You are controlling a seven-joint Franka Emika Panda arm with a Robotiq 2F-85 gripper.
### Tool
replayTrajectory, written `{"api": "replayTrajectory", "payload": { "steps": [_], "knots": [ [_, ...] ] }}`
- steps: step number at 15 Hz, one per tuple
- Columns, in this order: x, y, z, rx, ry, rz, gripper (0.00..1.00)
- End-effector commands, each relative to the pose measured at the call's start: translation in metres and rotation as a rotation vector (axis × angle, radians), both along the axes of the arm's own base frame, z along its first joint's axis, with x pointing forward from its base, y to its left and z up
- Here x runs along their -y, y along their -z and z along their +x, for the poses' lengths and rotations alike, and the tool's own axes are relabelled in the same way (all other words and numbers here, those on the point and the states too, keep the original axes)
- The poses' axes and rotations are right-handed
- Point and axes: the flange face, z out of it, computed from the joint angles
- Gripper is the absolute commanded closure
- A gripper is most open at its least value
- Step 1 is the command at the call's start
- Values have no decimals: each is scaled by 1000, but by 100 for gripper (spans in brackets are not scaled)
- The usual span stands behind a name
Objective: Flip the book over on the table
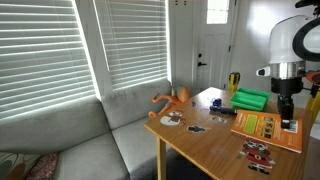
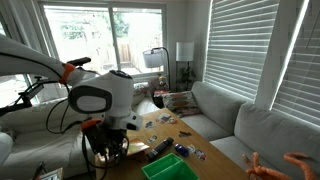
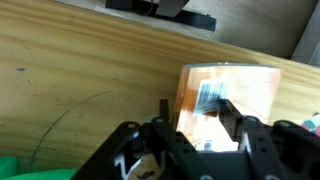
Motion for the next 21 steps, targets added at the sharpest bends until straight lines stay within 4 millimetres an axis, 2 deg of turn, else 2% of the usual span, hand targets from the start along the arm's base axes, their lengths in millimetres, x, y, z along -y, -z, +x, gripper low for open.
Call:
{"api": "replayTrajectory", "payload": {
  "steps": [1, 3, 4, 9, 17, 21],
  "knots": [
    [0, -3, 1, 13, 15, -65, 15],
    [-2, -6, 0, 6, 18, -81, 2],
    [-3, -8, 0, 11, 18, -82, 0],
    [-12, -26, -3, 56, 10, -83, 0],
    [-28, -90, -20, 190, 34, -112, 0],
    [-31, -113, -30, 234, 75, -130, 0]
  ]
}}
